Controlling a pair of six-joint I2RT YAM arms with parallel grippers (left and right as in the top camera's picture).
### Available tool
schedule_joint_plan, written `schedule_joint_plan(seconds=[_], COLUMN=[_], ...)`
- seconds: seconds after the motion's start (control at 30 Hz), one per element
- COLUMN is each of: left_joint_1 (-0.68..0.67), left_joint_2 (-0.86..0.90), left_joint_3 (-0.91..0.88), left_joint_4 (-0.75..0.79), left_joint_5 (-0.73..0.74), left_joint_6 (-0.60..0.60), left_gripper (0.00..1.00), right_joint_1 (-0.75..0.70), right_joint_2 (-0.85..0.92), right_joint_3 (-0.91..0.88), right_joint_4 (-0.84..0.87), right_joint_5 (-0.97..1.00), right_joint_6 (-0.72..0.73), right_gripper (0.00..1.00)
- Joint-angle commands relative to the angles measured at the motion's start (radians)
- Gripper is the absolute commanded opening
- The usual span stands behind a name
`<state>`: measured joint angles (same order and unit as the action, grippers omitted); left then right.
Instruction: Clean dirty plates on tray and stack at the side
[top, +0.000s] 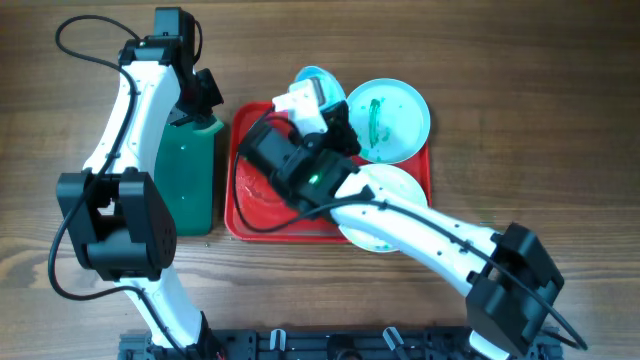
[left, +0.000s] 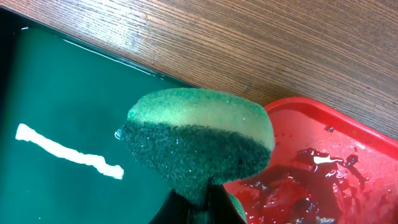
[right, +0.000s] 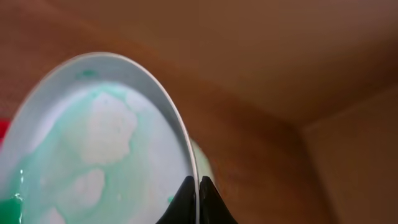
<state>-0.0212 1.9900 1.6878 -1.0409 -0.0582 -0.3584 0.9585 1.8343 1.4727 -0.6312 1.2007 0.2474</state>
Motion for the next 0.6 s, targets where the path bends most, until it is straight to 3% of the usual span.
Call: schedule_joint_plan(seconds=[0.0,0.27,0.47,0.57], left_joint_1=[0.006,0.006,0.006,0.006], left_joint_2=[-0.028,-0.028,-0.028,-0.028], left_joint_3=[0.019,0.019,0.019,0.019], left_joint_4=[-0.006,-0.01,-0.02,-0.032], left_joint_5=[0.02,0.027,0.05,0.05], left_joint_6=[-0.017,-0.025,-0.047,-0.047], left_gripper=[0.04,0.04,0.04,0.04], right_joint_1=[0.037,0.043,0.008,-0.094], right_joint_2=[-0.015,-0.015,-0.015,-0.015], right_joint_3=[0.018,0.018,0.018,0.018], right_joint_4=[0.005,0.005,-0.08,-0.119], right_joint_5=[0.237,0.195,-0.399,-0.713], right_joint_6=[-0.038,-0.037,-0.026,0.118], right_gripper=[0.04,0.04,0.04,0.04])
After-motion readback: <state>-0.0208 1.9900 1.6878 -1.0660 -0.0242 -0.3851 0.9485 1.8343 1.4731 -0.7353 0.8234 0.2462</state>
